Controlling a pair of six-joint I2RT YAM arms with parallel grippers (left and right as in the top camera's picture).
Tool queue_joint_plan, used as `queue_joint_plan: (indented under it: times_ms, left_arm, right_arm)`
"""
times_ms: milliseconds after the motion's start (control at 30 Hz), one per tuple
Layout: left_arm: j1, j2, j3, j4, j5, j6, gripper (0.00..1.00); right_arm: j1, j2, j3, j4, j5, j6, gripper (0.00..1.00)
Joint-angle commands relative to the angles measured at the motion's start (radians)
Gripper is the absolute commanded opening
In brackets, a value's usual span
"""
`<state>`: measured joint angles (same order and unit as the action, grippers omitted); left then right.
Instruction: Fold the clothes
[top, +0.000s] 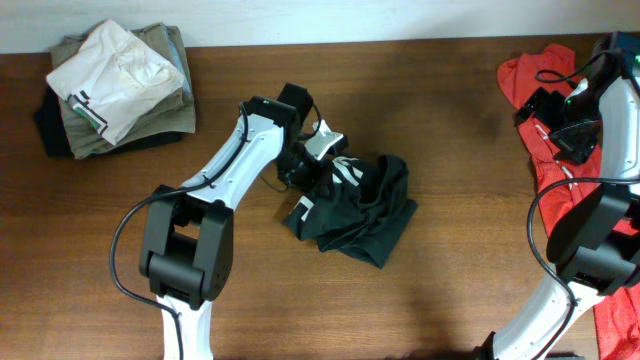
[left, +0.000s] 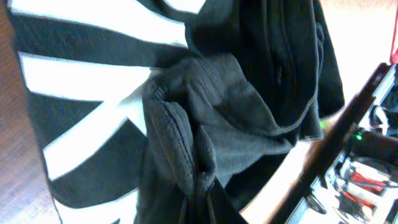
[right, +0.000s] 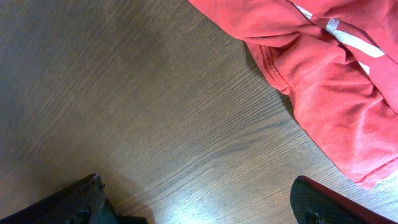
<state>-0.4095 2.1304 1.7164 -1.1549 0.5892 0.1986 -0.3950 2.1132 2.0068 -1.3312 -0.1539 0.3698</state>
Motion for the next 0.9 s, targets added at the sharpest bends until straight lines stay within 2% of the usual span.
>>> queue_joint_plan:
  times_ms: [0,100,267,300,333,367,400,533,600,667,733,867]
  left_arm:
    - [-0.003,-0.015,0.006,-0.045,0.080,0.013,0.00]
    - [-0.034,-0.068,0.006,-0.103,0.150,0.063,0.00]
    - [-0.215,-0.075,0.002,-0.183,0.151,0.065,0.00]
    - [-0.254,-0.075,0.002,-0.189,0.151,0.065,0.05]
    - [-0.285,-0.075,0.002,-0.195,0.149,0.065,0.20]
    - [-0.314,-0.075,0.002,-0.210,0.147,0.066,0.46]
    - [-0.341,-0.075,0.002,-0.226,0.136,0.065,0.86]
    - [-0.349,-0.076,0.035,-0.219,0.103,0.065,0.86]
    - [-0.267,-0.084,0.147,-0.219,0.092,0.063,0.86]
    - [-0.183,-0.084,0.227,-0.217,-0.035,-0.039,0.86]
    - [-0.112,-0.083,0.240,-0.183,-0.107,-0.056,0.86]
    - [-0.071,-0.081,0.198,-0.164,-0.108,-0.079,0.86]
  right_arm:
    - [-0.005,-0.018,0.017,0.000,0.013,0.001,0.99]
    - [-0.005,-0.018,0.017,0.000,0.012,0.001,0.99]
    - [-0.005,-0.018,0.017,0.000,0.013,0.001,0.99]
    - [-0.005,-0.018,0.017,0.000,0.013,0.001,0.99]
    - [-0.005,-0.018,0.017,0.000,0.012,0.001,0.99]
    - [-0.005,-0.018,0.017,0.000,0.013,0.001,0.99]
    - [-0.005,-0.018,0.017,0.000,0.012,0.001,0.99]
    - [-0.005,-0.018,0.017,0.000,0.013,0.001,0.99]
    - [-0.005,-0.018,0.017,0.000,0.012,0.001,0.98]
    - [-0.005,-0.018,0.017,0.000,0.012,0.001,0.98]
    - [-0.005,-0.018,0.017,0.000,0.012,0.001,0.99]
    - [-0.005,-0.018,0.017,0.000,0.012,0.001,0.99]
